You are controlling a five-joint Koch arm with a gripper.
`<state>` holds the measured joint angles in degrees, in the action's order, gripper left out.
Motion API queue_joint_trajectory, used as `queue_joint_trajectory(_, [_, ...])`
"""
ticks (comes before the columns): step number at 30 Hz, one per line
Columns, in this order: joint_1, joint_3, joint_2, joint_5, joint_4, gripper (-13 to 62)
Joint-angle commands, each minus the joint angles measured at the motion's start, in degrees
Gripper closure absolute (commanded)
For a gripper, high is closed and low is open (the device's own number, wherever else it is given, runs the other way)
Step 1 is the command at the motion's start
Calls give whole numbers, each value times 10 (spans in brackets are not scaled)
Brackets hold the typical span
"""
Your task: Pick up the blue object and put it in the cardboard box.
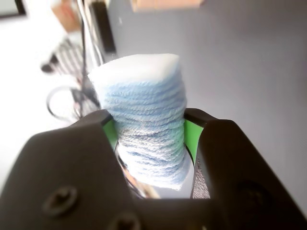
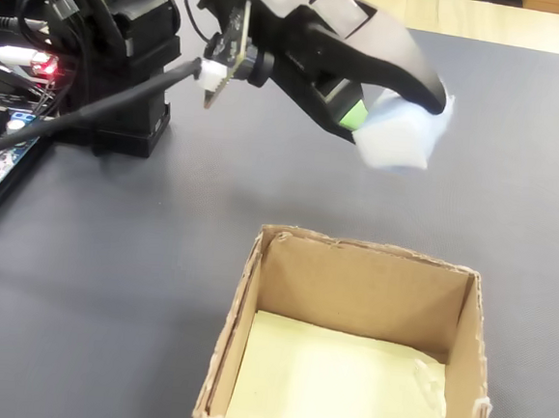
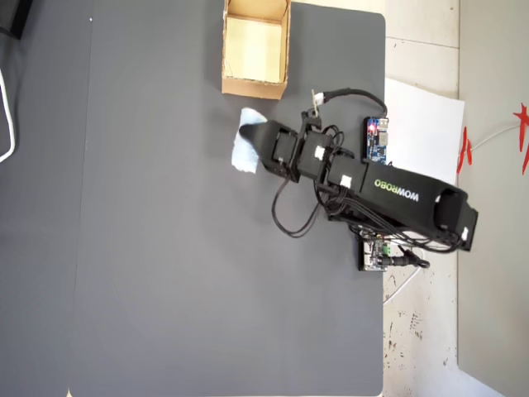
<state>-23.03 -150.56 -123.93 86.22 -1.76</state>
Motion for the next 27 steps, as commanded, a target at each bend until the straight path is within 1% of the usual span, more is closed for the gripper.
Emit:
queue_joint_trajectory(1, [-34,62,-3,-28,-55,352])
queue_joint_trajectory(5, [-129,151,63,-72,-54,352])
queue_joint_trajectory(14, [-218,272,197,-84,-50,350])
queue_joint_trajectory(15, [-235,286,221,-81,-48,287])
queue_joint_trajectory(16, [-238,286,223,-80,-47,257])
queue_joint_trajectory(18, [-242,278,223,-77,-47,205])
queue_joint_trajectory(21, [-244,263,218,-77,-47,158])
queue_joint_trajectory(27, [-241,250,200,-68,-53,157])
